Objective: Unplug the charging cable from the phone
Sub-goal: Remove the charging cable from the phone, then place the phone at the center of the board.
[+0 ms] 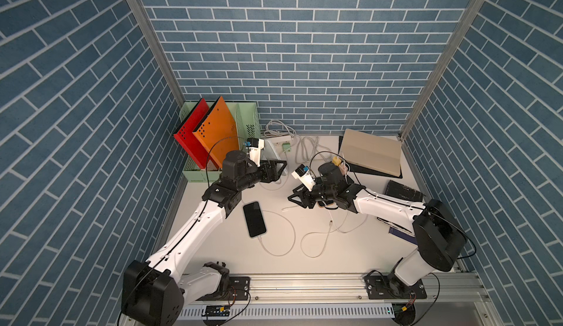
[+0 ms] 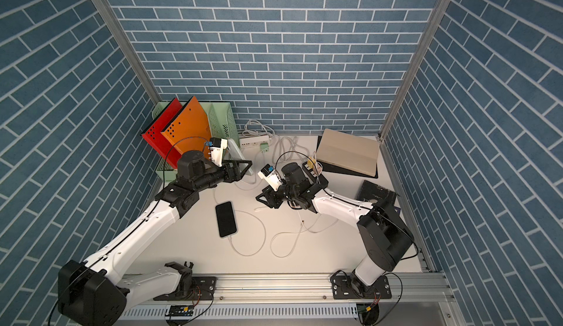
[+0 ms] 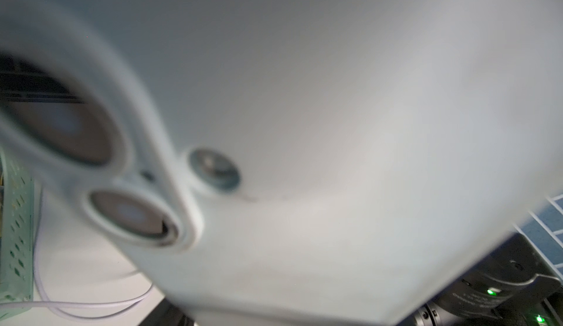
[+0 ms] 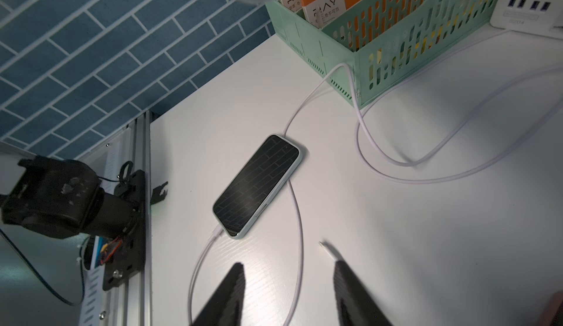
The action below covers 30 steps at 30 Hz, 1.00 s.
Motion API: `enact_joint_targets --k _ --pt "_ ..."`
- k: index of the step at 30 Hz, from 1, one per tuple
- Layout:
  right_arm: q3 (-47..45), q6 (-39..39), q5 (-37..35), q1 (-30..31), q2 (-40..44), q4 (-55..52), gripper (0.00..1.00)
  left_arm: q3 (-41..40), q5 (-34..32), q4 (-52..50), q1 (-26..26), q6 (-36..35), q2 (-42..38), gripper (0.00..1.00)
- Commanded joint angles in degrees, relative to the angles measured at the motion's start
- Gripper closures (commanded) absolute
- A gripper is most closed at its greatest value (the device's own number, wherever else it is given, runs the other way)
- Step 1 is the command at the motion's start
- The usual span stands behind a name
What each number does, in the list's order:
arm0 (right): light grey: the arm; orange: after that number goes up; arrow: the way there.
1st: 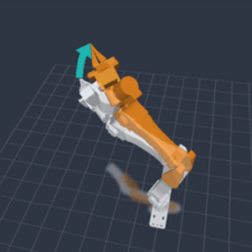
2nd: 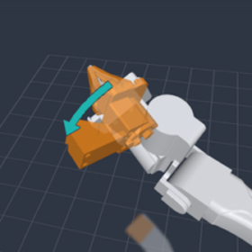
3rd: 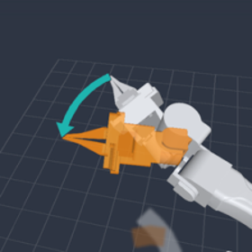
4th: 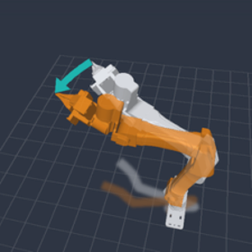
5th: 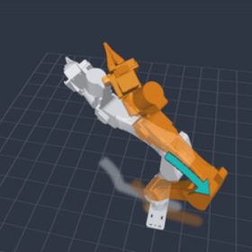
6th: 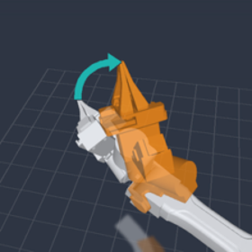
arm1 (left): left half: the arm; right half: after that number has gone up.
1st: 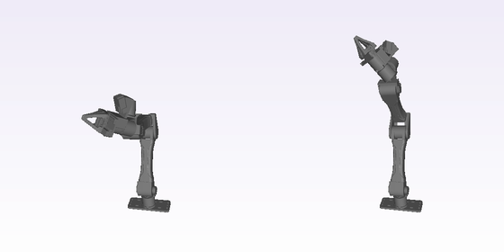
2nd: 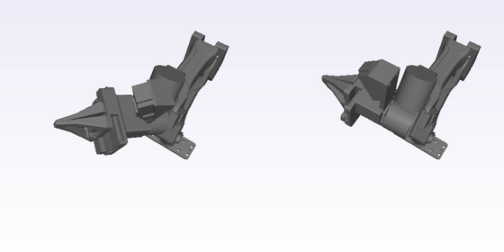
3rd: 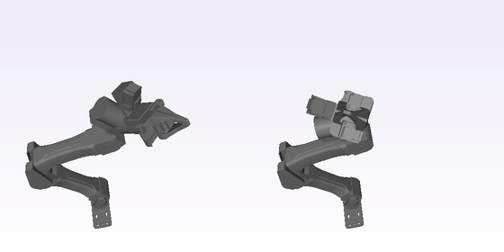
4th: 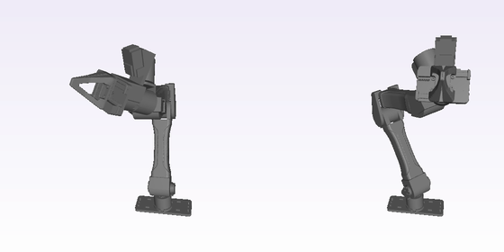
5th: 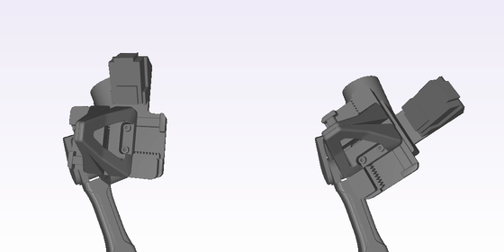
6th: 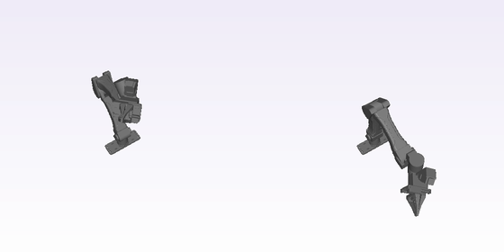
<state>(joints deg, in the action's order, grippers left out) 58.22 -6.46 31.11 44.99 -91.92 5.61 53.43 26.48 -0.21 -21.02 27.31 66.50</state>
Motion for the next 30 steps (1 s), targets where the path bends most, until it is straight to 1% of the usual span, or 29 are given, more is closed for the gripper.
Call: enact_joint_targets --k 1,4,8,13,15,17,22,23,24,27,30 --pt "2.08 -1.94 2.64 -2.24 0.96 -0.81 0.32 1.04 2.62 2.65 0.27 -1.40 -0.89 0.93" --pt "2.51 -3.99 6.07 -4.64 1.59 0.25 0.24 0.57 4.72 2.92 0.27 -2.07 -1.10 0.92" --pt "4.02 -6.02 11.08 -7.76 1.70 0.27 0.23 0.13 8.73 3.33 0.27 -3.50 -1.65 0.89" --pt "8.13 -8.15 20.86 -11.17 0.60 -0.85 0.22 -1.05 14.33 4.46 0.27 -5.59 -3.20 0.88" --pt "9.90 -10.53 25.78 -12.22 -0.06 0.00 0.22 -1.57 16.39 4.66 0.27 -6.46 -4.04 0.89" --pt "10.98 -14.18 30.28 -13.02 -0.35 2.71 0.22 -1.97 17.97 4.54 0.28 -7.20 -5.00 0.90" --pt "12.30 -24.68 38.42 -13.53 -0.48 13.51 0.22 -3.13 22.58 4.60 0.19 -8.93 -7.10 0.94" --pt "12.46 -27.02 39.76 -13.53 -0.72 15.78 0.22 -3.37 23.84 4.60 0.19 -9.21 -7.42 0.94" --pt "12.14 -30.99 41.39 -13.57 -0.80 20.38 0.22 -3.69 24.52 4.60 0.11 -9.63 -7.87 0.96" --pt "11.73 -37.21 43.28 -13.48 -0.94 27.84 0.19 -4.40 25.59 4.52 0.10 -10.30 -8.40 0.98" --pt "12.61 -39.25 44.91 -12.42 -1.51 29.96 0.15 -4.80 27.52 4.52 -0.19 -10.88 -8.45 0.98"
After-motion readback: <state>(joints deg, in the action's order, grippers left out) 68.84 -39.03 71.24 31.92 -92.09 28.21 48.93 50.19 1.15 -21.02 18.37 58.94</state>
